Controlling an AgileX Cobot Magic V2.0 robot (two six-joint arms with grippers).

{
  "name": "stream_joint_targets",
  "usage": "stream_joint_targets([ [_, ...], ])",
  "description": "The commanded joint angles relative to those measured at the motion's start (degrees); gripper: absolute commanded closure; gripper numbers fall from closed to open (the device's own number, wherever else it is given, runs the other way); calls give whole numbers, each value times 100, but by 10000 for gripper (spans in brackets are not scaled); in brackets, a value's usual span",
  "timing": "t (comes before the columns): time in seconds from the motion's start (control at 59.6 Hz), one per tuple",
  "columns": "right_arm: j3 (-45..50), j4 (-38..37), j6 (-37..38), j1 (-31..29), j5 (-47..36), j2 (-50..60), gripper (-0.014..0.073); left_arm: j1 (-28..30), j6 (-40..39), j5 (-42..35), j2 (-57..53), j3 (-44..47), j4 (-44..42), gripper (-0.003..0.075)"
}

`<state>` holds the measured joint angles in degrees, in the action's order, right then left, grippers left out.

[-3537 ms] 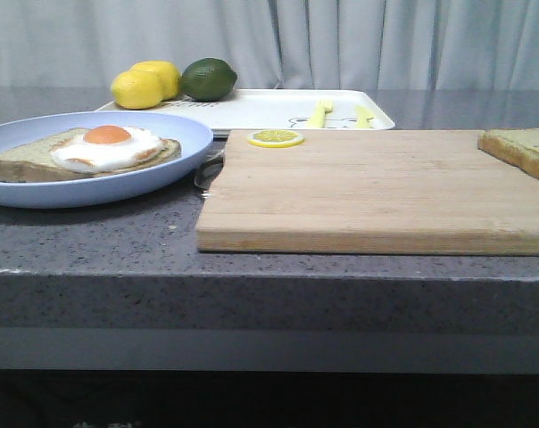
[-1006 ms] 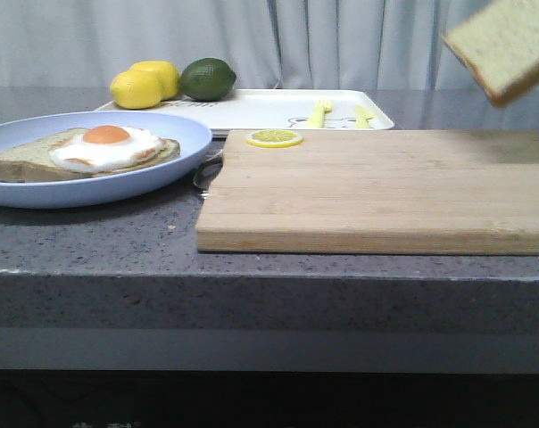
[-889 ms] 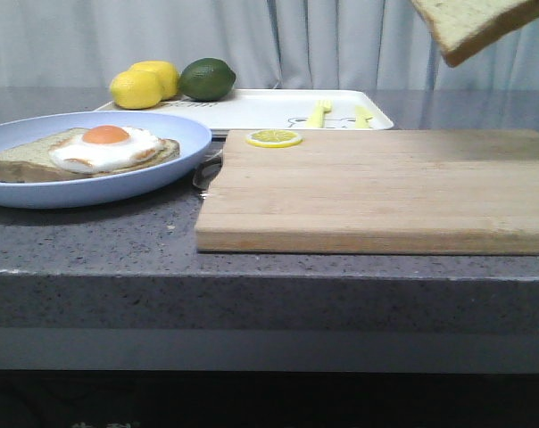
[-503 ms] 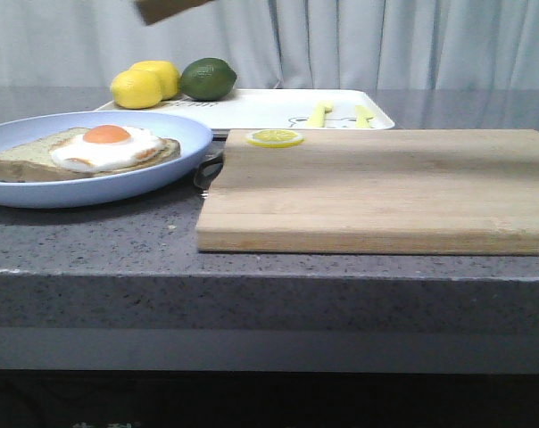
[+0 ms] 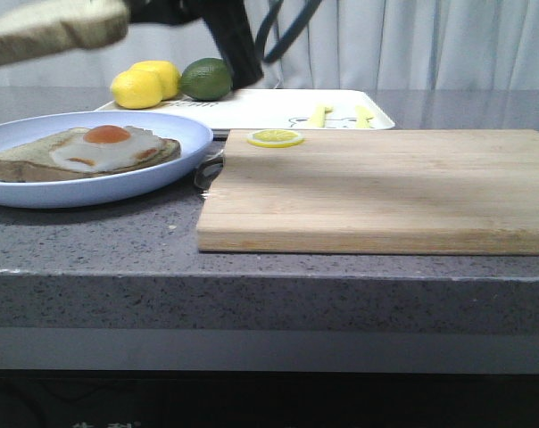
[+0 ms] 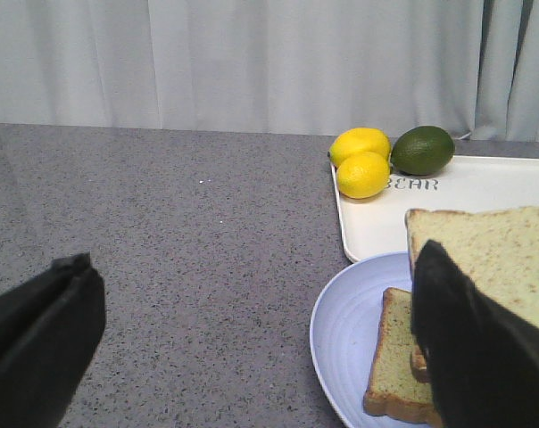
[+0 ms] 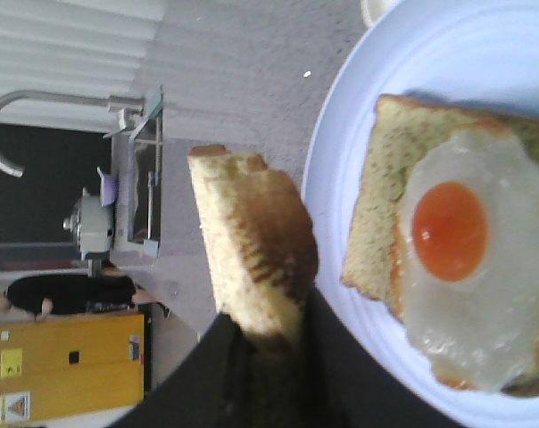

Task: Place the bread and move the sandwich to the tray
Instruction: 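Carry the bread with the right gripper over the egg on the blue plate, then release the bread onto the egg and raise the right gripper away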

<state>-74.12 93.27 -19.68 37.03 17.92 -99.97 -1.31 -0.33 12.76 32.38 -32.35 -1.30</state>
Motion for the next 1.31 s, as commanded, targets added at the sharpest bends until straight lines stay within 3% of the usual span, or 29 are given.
stream_joint_targets([
  [0.0,-162,322,-35,3,-195,72,651,-28,-15,-455,49,-215,35,39],
  [0.369,-162,315,-403,3,-153,-255,625,-28,-15,-455,49,-215,35,39],
  [0.637,-162,260,-431,3,-77,-269,341,-28,-15,-455,49,-215,35,39],
  [0.805,-162,111,-431,-17,31,-269,236,-28,-15,-455,49,-215,35,39],
  [1.073,-124,-292,-431,-327,717,-158,227,-28,-15,-455,49,-215,35,39],
  [1.291,507,-733,-431,-737,1203,393,228,-28,-15,-455,49,-215,35,39],
])
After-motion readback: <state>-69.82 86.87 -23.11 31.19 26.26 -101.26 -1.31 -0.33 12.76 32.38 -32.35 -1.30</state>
